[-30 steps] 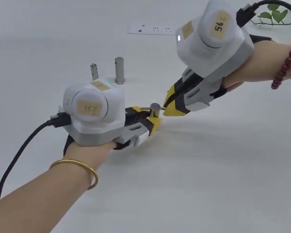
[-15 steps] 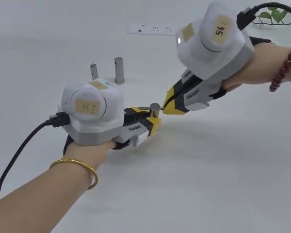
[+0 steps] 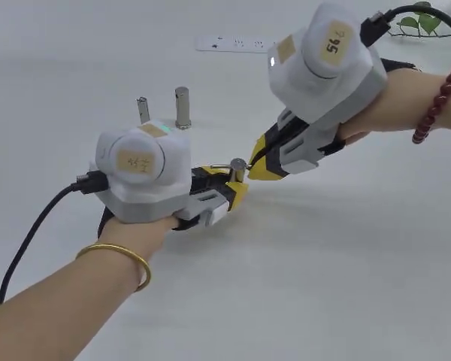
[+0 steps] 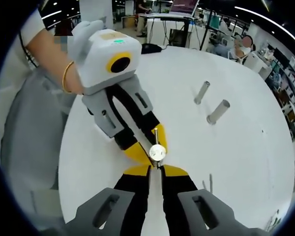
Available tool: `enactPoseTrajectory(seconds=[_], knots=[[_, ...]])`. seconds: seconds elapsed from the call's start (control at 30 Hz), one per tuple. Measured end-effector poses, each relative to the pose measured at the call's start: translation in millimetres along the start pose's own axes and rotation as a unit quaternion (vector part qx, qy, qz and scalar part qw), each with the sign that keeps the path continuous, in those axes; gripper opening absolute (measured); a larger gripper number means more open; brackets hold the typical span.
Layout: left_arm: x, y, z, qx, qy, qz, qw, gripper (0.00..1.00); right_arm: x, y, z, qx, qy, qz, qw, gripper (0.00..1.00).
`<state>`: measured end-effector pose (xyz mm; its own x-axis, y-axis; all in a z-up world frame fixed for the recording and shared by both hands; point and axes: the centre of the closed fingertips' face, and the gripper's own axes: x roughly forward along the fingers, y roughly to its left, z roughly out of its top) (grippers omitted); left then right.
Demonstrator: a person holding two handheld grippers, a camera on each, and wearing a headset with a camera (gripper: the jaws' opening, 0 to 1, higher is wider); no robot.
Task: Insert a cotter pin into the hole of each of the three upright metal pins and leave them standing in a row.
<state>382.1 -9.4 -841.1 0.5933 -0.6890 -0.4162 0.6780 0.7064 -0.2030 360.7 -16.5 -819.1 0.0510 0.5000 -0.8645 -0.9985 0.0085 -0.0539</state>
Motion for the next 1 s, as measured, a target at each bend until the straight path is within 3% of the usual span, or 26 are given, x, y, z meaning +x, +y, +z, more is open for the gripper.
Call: enactPoseTrajectory(seconds=[0.1, 0.23, 0.47, 1.0], knots=[[-1.9, 0.9, 1.9, 0.002, -0.002, 0.001, 1.0000, 0.19, 1.5, -0.5, -1.3, 0.003, -0.002, -0.004, 1.0000, 0.15], [-4.4, 0.1, 2.1, 0.006, -0.001, -0.001, 1.0000, 0.24, 0.9, -0.7, 5.5, 0.025, -0.028, -0.003, 0.9993, 0.17], [-15.5, -2.4, -5.2, 0.031, 0.018, -0.008, 0.9993, 0.33, 5.1, -0.8, 16.8, 0.040, -0.063, -0.010, 0.9972, 0.24], [-37.7, -1.9, 3.7, 0.037, 0.003, -0.009, 0.9993, 0.49, 16.0, -3.8, 15.9, 0.051, -0.094, -0.025, 0.9939, 0.22]])
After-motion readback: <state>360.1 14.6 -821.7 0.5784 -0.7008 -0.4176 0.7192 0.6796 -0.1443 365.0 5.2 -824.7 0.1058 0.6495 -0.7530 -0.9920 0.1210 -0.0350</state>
